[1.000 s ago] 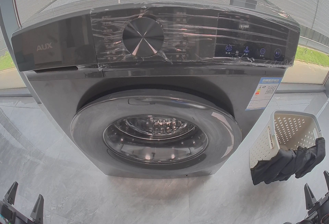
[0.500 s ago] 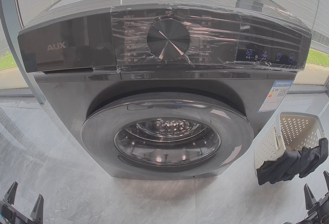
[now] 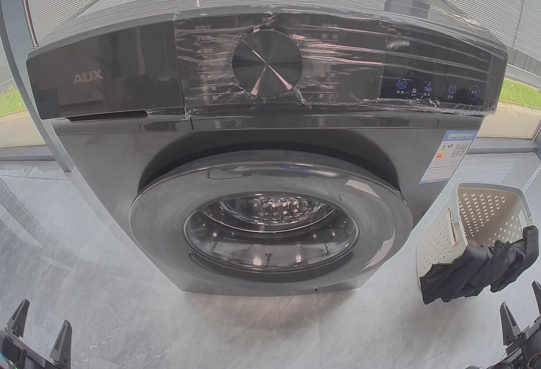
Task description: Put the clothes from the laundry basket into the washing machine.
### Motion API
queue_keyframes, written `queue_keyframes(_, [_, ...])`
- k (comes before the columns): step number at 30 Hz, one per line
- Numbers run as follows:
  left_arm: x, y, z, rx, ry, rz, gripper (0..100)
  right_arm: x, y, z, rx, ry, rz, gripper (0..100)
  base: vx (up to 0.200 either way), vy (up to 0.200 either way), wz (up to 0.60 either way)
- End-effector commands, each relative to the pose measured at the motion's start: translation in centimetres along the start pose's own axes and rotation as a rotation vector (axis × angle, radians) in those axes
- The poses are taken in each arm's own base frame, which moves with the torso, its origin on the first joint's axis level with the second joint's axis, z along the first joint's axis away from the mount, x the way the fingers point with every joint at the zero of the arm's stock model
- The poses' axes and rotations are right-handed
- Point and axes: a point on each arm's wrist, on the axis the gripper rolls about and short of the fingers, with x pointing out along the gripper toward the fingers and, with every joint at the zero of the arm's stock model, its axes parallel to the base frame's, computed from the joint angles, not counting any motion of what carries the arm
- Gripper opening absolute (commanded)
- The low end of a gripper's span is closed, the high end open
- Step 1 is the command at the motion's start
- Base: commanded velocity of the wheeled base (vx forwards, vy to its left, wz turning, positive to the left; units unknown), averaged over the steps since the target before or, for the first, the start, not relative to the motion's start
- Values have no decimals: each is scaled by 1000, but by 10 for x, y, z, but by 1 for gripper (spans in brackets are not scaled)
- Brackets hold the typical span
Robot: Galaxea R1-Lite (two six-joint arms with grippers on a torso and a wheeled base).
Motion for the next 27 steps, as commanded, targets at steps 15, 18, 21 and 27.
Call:
queue_keyframes(15, [0, 0, -5, -1, 0, 0, 100, 0, 0, -5, -5, 1, 6, 100, 0, 0, 0])
queue_keyframes(18, [0, 0, -5, -1, 0, 0, 100, 0, 0, -4, 1, -5, 4, 100, 0, 0, 0])
queue_keyframes(21, [0, 0, -5, -1, 0, 0, 100, -5, 0, 14, 0, -106, 6, 100, 0, 0, 0])
queue_keyframes(27, [0, 0, -5, -1, 0, 0, 100, -20, 4, 92, -27, -174, 196, 100, 0, 0, 0])
